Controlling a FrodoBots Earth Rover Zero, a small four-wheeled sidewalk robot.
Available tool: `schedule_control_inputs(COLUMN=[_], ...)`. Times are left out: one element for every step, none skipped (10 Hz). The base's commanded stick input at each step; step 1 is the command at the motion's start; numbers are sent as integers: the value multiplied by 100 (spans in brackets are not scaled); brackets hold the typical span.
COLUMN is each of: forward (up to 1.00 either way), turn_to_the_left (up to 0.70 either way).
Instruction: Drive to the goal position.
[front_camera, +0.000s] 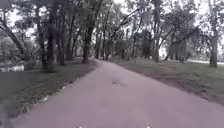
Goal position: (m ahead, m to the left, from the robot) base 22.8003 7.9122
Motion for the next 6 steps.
schedule_control_inputs(forward=[68,69,68,69,68,69], turn_to_the_left=[9,2,1,1,1,1])
